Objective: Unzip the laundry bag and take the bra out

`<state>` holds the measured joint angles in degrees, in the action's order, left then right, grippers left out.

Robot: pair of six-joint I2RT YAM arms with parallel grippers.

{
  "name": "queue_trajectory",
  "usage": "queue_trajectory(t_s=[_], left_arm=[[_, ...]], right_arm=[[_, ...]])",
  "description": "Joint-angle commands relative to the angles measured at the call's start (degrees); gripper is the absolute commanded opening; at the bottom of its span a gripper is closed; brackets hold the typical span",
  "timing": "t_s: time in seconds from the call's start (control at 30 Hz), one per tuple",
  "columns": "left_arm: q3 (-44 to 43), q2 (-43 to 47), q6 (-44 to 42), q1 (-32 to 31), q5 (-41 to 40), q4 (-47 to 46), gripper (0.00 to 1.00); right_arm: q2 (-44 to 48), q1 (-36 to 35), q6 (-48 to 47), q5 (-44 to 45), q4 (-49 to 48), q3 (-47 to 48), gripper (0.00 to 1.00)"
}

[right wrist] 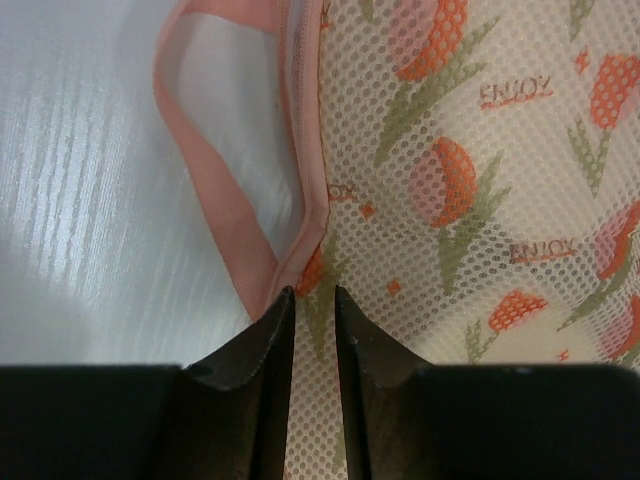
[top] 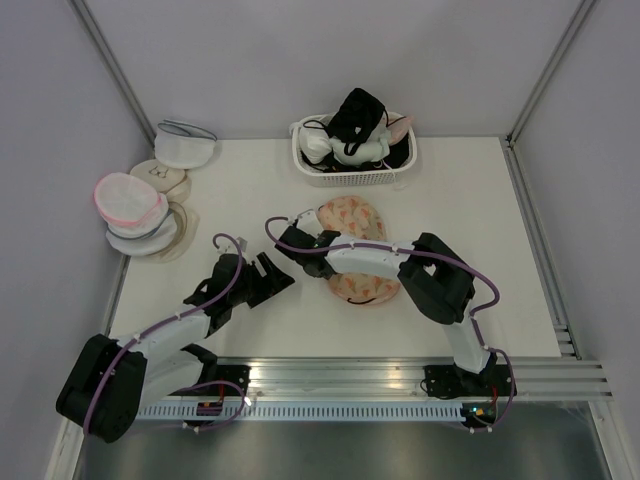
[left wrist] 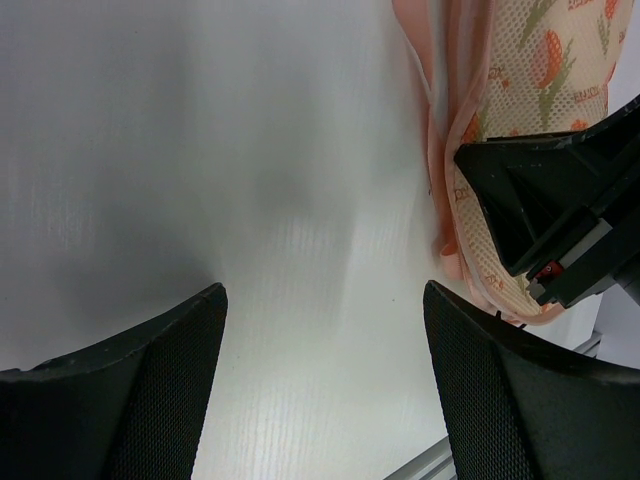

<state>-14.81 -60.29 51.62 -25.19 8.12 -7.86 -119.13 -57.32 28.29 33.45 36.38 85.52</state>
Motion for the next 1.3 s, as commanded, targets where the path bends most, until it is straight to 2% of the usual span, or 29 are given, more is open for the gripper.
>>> queue_trajectory(t_s=[0.0, 0.2, 0.43, 0.53, 0.73, 0.93, 1.1, 1.27], left_arm=[[-0.3, -0.4, 1.0, 0.3, 1.2, -2.4, 0.83], [0.1, -0.3, 1.0, 0.7, 1.5, -2.3, 0.84], [0.9, 0.5, 1.0, 1.0, 1.5, -2.2, 0.84], [0.8, 0.3, 0.9, 1.2, 1.7, -2.2, 0.84], [0.8, 0.2, 0.9, 1.3, 2.0, -2.1, 0.84], [0.4, 0.2, 0.9, 1.5, 2.4, -2.2, 0.84], [-1.2, -1.4, 0.2, 1.5, 3.7, -2.9, 0.84], [-2.4, -3.6, 0.7, 1.5, 7.3, -9.2, 0.84]], right_arm=[[-0.5, -0.5, 0.2, -0.1, -1.3, -0.2, 0.28], [-1.5, -0.3, 0.4, -1.5, -2.6, -1.1, 0.29], [-1.5, 0.1, 1.4, -3.2, -5.2, -3.7, 0.13], [-1.7, 0.4, 1.5, -3.3, -5.4, -4.0, 0.0], [1.2, 0.5, 1.5, -2.2, -5.4, -5.3, 0.0], [14.5, 0.5, 0.8, -2.2, -6.2, -8.1, 0.0], [22.2, 0.5, 0.3, -3.7, -5.8, -9.5, 0.01], [28.9, 0.8, 0.8, -4.6, -6.2, -11.8, 0.0]])
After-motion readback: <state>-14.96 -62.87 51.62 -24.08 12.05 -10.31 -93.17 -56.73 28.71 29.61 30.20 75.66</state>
